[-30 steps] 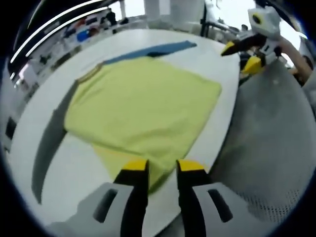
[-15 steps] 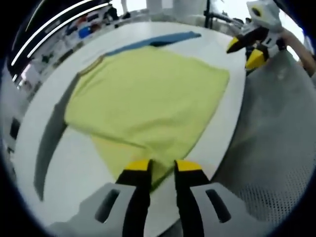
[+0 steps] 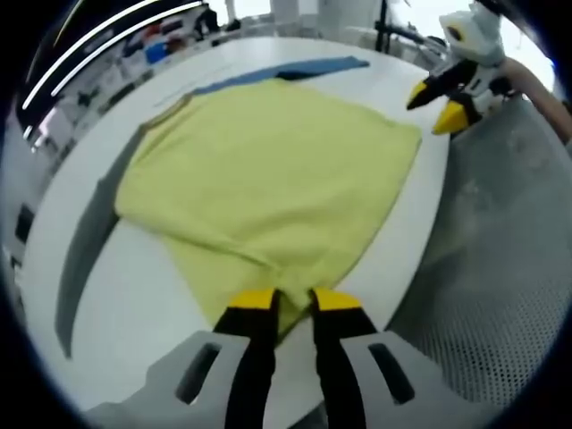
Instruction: Fold the garment on the visible template until the final outline fits inside the template.
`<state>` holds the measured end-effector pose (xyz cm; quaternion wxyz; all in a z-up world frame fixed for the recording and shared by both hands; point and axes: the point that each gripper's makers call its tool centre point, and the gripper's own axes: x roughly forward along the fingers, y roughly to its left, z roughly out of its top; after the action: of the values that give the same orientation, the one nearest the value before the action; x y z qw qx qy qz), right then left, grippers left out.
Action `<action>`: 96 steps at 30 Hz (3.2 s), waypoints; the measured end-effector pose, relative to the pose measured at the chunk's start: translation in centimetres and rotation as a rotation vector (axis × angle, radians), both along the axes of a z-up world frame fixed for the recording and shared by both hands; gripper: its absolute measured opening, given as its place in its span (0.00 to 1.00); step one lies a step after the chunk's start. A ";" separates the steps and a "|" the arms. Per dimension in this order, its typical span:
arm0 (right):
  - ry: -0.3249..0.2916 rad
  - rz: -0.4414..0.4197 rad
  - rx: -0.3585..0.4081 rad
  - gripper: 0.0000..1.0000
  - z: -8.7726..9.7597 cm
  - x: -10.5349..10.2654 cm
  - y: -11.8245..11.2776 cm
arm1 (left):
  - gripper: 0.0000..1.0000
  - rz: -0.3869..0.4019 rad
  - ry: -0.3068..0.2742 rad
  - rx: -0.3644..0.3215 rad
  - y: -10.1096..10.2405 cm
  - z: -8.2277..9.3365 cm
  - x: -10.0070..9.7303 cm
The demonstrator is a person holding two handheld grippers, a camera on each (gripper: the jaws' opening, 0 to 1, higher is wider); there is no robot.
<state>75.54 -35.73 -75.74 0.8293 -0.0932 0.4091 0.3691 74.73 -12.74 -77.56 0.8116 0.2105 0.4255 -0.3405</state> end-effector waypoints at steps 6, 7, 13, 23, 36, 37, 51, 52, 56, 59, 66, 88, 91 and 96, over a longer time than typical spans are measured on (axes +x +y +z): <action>0.058 -0.028 0.062 0.33 -0.6 0.0 0.5 | 0.03 0.030 -0.002 -0.021 0.5 0.3 0.2; 0.075 -0.050 0.075 0.31 -0.7 0.1 0.5 | 0.03 0.029 -0.003 -0.021 0.6 0.3 0.3; 0.092 -0.033 0.022 0.27 -1.9 0.3 0.1 | 0.02 0.043 0.001 -0.029 0.6 0.3 0.2; 0.082 -0.015 -0.023 0.18 -2.0 0.3 -0.3 | 0.01 0.064 0.004 -0.037 0.8 0.3 0.2; 0.102 -0.054 0.040 0.03 -1.1 0.4 0.0 | 0.00 0.169 -0.016 -0.167 1.6 2.3 1.1; 0.103 -0.060 0.042 0.03 -1.0 0.4 0.0 | 0.00 0.178 -0.024 -0.170 1.8 2.6 1.1; 0.074 -0.084 0.033 0.03 0.4 0.4 -1.0 | 0.00 0.353 -0.073 -0.186 7.9 4.5 -0.5; 0.070 -0.084 0.025 0.03 0.4 0.4 -1.2 | 0.00 0.367 -0.069 -0.182 8.4 4.4 -0.7; 0.071 -0.093 0.025 0.03 0.4 0.4 -1.6 | 0.00 0.400 -0.059 -0.158 9.7 3.8 -1.1; 0.073 -0.096 0.024 0.03 0.4 0.3 -1.7 | 0.00 0.414 -0.042 -0.170 9.8 3.4 -1.4; 0.080 -0.099 0.012 0.03 -0.1 -0.1 -2.0 | 0.00 0.388 0.018 -0.116 9.4 1.6 -2.5; 0.105 -0.093 -0.025 0.03 -1.6 -0.8 -2.2 | 0.00 0.379 0.072 -0.079 9.7 0.4 -3.3; 0.104 -0.093 -0.030 0.03 -1.6 -0.8 -2.2 | 0.00 0.381 0.076 -0.080 9.8 0.3 -3.4; 0.107 -0.092 -0.033 0.03 -1.8 -0.8 -2.3 | 0.00 0.385 0.079 -0.083 9.8 0.1 -3.4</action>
<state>74.70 -38.06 -77.56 0.8205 -0.0682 0.4630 0.3283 71.33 -2.97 -77.48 0.8525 0.0780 0.4749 -0.2042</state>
